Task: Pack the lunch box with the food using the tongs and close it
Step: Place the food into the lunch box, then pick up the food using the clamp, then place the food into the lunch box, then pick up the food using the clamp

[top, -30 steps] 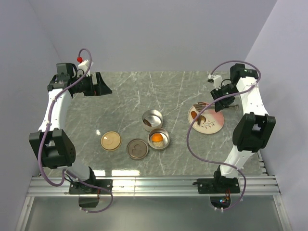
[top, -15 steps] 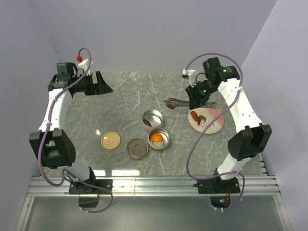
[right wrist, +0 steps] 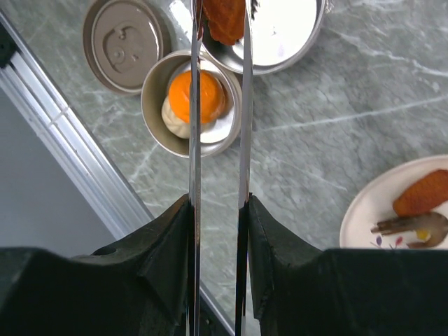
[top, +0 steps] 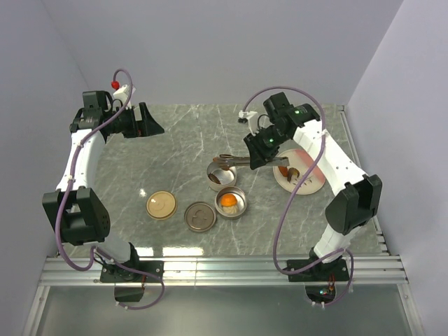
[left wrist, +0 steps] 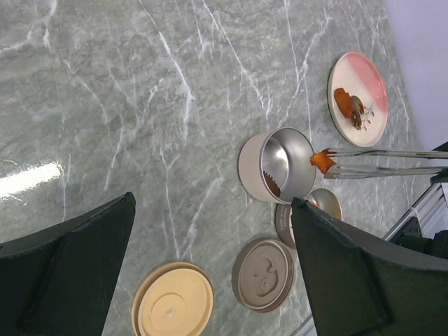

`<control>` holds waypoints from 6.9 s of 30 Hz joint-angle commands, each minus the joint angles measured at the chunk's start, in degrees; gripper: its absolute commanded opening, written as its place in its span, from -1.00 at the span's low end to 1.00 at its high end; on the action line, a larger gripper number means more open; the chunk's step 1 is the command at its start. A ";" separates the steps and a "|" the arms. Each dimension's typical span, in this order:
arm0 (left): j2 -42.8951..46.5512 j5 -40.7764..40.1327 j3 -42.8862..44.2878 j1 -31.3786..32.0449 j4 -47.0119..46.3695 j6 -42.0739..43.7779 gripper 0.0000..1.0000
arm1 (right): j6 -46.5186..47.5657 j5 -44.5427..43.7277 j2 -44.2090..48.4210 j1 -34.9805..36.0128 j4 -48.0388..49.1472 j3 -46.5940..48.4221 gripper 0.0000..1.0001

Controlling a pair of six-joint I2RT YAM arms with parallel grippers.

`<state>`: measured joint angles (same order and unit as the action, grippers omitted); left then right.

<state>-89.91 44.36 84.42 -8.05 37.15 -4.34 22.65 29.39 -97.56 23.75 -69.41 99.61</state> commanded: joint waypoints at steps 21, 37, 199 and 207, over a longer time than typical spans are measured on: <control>0.96 -0.24 2.32 0.23 0.47 1.53 0.99 | -3.40 -0.03 0.43 1.83 3.58 0.85 0.20; 2.81 -0.24 1.36 0.15 -0.32 1.35 0.99 | 1.08 -10.75 12.13 -20.13 1.82 -12.51 0.05; 1.93 1.34 2.59 0.23 1.00 0.56 0.99 | 6.88 -15.33 16.34 -31.66 -2.23 -19.63 0.04; 1.84 0.99 2.50 0.14 0.91 0.21 0.99 | 3.80 -12.60 15.65 -31.66 -0.56 -23.06 0.03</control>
<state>-89.62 44.69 84.62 -8.05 38.48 -3.92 27.94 15.09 -83.05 -7.66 -70.74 77.32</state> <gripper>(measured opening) 0.994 0.521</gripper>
